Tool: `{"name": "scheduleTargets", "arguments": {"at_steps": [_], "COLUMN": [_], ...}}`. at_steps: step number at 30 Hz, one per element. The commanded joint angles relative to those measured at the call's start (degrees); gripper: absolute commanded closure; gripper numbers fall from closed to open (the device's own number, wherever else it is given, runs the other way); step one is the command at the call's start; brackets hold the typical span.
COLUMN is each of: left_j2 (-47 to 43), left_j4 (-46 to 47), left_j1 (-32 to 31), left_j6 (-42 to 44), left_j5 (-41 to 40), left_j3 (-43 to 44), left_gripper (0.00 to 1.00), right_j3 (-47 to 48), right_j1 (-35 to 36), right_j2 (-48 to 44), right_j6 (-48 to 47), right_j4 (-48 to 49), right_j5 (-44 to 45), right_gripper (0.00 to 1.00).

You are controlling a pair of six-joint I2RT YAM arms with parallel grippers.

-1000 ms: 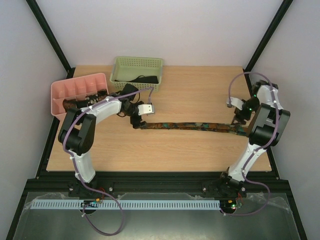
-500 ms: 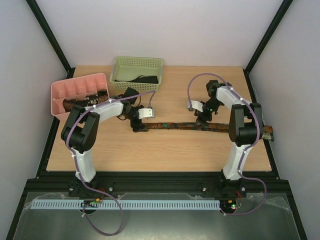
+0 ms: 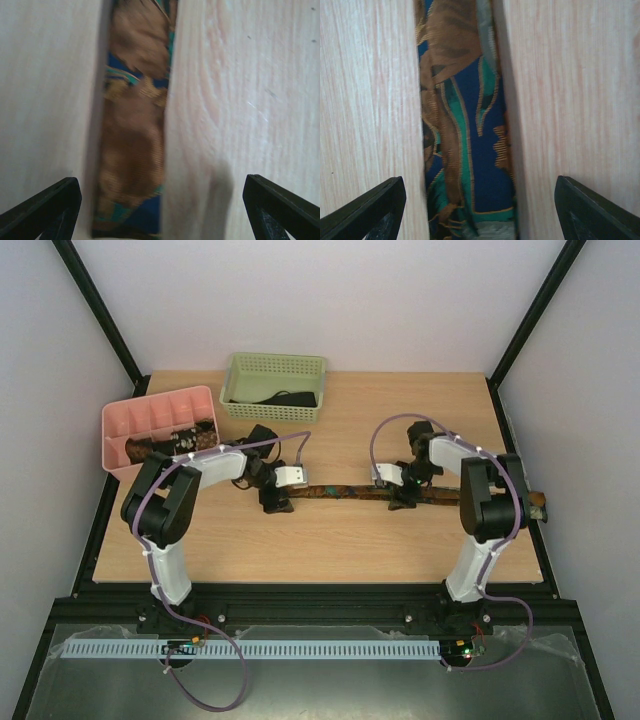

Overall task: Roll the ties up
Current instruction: Move to tie at the center of the board.

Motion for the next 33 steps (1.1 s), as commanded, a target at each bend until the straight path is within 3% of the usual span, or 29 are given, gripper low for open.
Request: {"name": "scheduleTargets", "arguments": {"at_steps": [1,8,18,30,33], "left_j2": [-3.1,-6.7,-2.1,-5.5,-6.5], "left_j4": [1.8,4.2,6.2,-1.1,-1.2], "left_j1": [-0.3,-0.8,-1.8,-3.8,-3.8], "left_j6": [-0.1,0.1,2.4,3.4,0.7], "left_j5": [3.1,2.7,2.2,3.1,3.7], "left_j3": [-4.0,-8.9,-5.7,-9.7,-10.1], "left_gripper": [0.09,0.13,0.15,0.5,0.51], "right_j3": [-14.1,-19.2,-21.5,-20.9,-19.7], "right_j1": [0.5,0.6,0.6,0.6,0.6], "right_j2": [-4.4,-7.8,-9.9,-10.8,-12.1], "right_j6": [-5.2,-6.3,-10.0,-16.8,-15.1], "right_j4": [3.4,8.6,12.4,8.4,6.2], "right_j5": [8.1,8.4,9.2,6.5,4.0], "right_gripper": [0.27,0.38,0.47,0.49,0.46]}}
